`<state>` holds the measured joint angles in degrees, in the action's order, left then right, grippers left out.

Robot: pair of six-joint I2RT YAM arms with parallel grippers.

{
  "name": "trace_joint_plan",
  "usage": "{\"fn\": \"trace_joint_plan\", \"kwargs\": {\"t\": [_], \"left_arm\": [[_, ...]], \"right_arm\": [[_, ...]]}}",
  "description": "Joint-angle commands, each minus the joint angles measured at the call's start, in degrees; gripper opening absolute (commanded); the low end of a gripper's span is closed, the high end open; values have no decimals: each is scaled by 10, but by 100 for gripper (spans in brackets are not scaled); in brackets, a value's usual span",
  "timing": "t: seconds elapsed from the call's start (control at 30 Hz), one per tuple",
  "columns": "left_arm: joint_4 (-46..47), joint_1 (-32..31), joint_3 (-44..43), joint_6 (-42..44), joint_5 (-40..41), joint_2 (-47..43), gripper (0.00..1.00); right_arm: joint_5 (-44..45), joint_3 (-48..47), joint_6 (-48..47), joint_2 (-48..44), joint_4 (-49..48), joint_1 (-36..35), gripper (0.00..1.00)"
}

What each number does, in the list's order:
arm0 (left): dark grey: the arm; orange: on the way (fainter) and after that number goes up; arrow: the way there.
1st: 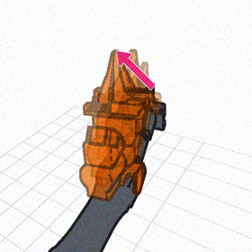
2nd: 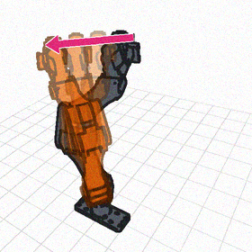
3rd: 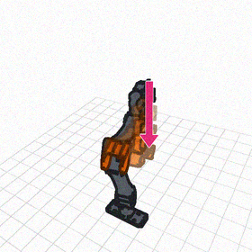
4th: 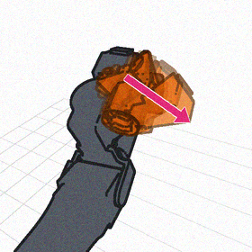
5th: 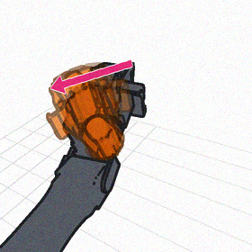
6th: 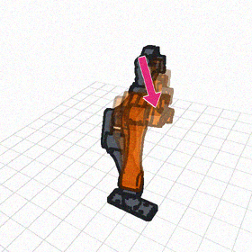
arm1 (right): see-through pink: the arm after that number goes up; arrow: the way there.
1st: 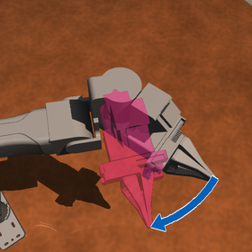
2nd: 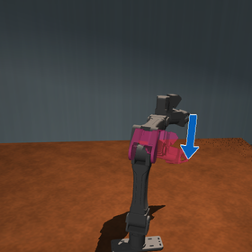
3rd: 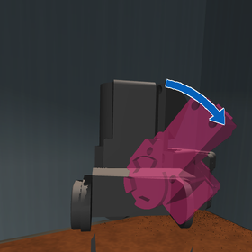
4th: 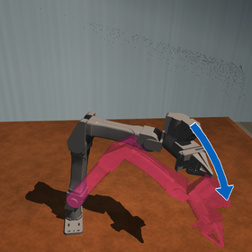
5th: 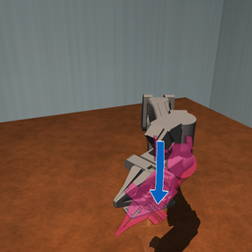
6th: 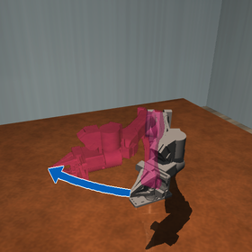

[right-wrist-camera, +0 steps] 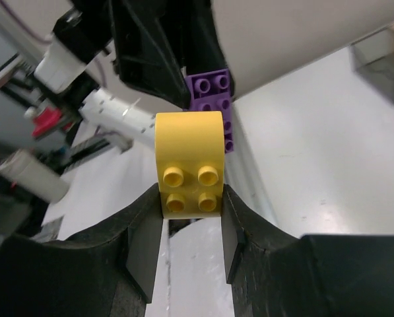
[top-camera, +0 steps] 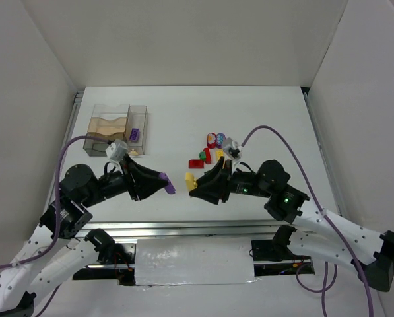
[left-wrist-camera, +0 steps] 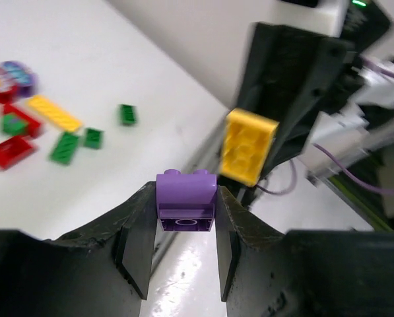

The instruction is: Sort the legos into containers by color

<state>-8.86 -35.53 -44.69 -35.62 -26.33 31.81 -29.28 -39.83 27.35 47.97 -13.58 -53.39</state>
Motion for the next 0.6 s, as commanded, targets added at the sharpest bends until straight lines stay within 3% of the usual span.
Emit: {"fn": "trace_joint_plan", "kwargs": {"t": [0.0, 0.07, 0.13, 0.17, 0.23, 0.27, 0.3, 0.4, 0.57], "left_arm": [[-93, 1, -47, 55, 137, 6, 0], [-104, 1, -56, 59, 155, 19, 0], [-138, 1, -75, 44, 233, 36, 0], [-160, 1, -86, 27, 367, 67, 0], [-221, 5, -133, -9, 498, 120, 0], [-235, 12, -151, -12, 601, 191, 0], [-244, 24, -192, -15, 630, 228, 0], [-242, 170, -260, -8, 556, 365, 0], [-109, 234, -329, 60, 518, 526, 0]], "right_arm": [[65, 26, 4, -55, -27, 42, 0], [78, 33, 9, -69, -21, 58, 0], [136, 27, 14, -73, 25, 58, 0], [209, 22, 27, -68, 44, 58, 0], [239, 9, 30, -60, 83, 59, 0], [238, 3, 30, -52, 92, 58, 0], [232, 4, 31, -49, 89, 57, 0], [227, 12, 38, -49, 84, 54, 0], [213, 19, 37, -60, 97, 51, 0]]}}
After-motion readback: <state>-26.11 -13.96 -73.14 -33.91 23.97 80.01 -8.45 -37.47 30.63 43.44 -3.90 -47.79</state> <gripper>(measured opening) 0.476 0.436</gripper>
